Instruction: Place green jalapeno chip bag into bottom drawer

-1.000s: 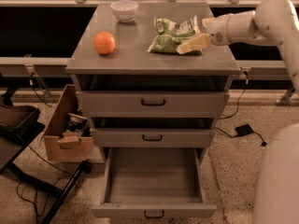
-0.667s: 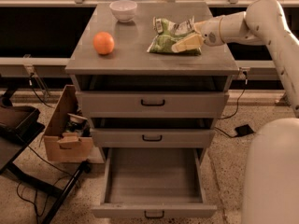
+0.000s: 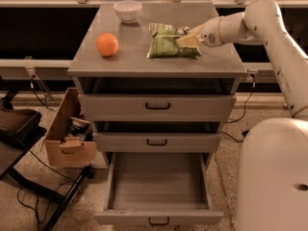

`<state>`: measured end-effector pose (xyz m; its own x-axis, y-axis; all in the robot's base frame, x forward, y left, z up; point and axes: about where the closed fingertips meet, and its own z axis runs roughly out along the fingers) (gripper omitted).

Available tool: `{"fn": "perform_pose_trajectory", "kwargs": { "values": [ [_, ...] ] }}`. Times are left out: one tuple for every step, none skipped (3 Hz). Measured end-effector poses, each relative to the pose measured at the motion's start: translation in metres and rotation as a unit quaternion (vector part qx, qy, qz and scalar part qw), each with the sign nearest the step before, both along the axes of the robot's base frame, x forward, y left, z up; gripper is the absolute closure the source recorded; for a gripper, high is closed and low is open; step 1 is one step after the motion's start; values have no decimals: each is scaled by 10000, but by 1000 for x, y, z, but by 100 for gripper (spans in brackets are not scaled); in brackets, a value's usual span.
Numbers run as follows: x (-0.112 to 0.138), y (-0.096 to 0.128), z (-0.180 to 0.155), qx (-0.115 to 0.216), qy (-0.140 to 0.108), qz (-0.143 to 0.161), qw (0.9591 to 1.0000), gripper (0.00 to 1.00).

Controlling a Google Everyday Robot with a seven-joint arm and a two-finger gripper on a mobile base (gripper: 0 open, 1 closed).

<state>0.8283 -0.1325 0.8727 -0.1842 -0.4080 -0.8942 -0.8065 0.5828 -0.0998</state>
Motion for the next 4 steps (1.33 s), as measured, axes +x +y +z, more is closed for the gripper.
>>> {"fn": "perform_pose_trajectory", "kwargs": {
  "values": [
    [0,1,0,0,5,3,10000,87],
    [0,1,-1,-1,7,10,10000,100],
    [0,1,-1,-1,7,10,10000,100],
    [-13,-4,12,-119,-74,-69,9999,100]
  ]
}}
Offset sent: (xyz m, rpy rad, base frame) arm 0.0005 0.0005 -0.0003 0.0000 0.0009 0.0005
